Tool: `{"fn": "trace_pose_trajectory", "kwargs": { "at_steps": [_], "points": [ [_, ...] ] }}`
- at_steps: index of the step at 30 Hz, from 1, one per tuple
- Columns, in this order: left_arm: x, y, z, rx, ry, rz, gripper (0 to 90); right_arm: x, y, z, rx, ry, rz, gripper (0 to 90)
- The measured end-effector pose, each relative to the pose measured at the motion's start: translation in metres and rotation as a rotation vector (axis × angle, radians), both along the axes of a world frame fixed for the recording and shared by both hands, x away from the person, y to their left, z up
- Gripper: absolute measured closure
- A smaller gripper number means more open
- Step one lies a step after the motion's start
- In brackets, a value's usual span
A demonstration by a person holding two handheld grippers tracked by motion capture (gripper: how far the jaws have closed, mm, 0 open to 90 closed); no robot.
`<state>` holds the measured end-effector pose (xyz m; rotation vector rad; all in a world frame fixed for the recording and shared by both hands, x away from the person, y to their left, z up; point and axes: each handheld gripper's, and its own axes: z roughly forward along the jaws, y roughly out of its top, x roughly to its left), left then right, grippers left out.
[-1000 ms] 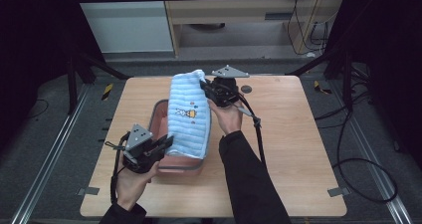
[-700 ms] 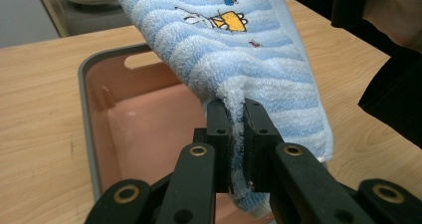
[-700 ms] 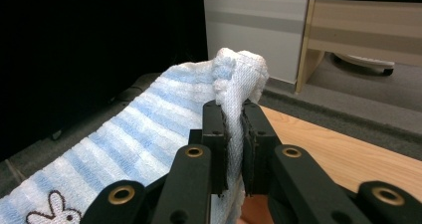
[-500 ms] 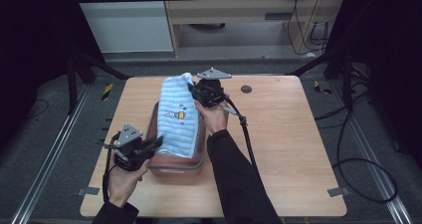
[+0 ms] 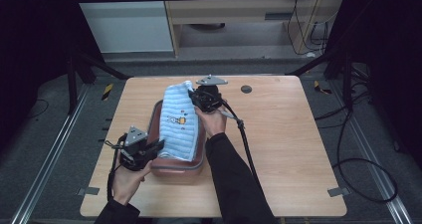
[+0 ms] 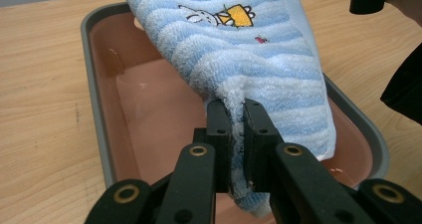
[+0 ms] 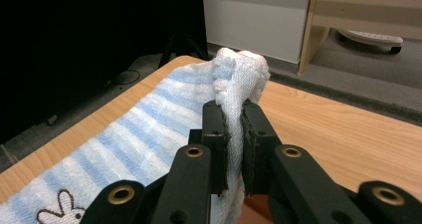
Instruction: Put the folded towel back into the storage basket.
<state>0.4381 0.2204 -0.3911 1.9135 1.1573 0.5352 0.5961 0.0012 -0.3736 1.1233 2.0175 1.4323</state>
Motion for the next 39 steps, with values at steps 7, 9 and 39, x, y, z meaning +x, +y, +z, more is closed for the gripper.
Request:
{"fn": "trace_pose_trajectory", "kwargs": {
  "at_steps": [7, 9, 39],
  "points": [
    [0.002, -0.003, -0.01, 0.016, 0.032, -0.002, 83.7, 0.001, 0.0, -0.013, -0.012, 0.018, 0.003, 82.7],
    [0.002, -0.004, -0.013, 0.019, 0.037, -0.001, 83.6, 0.001, 0.002, -0.017, -0.016, 0.024, 0.004, 82.7],
    [0.004, -0.007, -0.038, 0.057, 0.125, 0.005, 83.1, 0.005, 0.005, -0.062, -0.076, 0.116, 0.007, 82.3]
  ]
}}
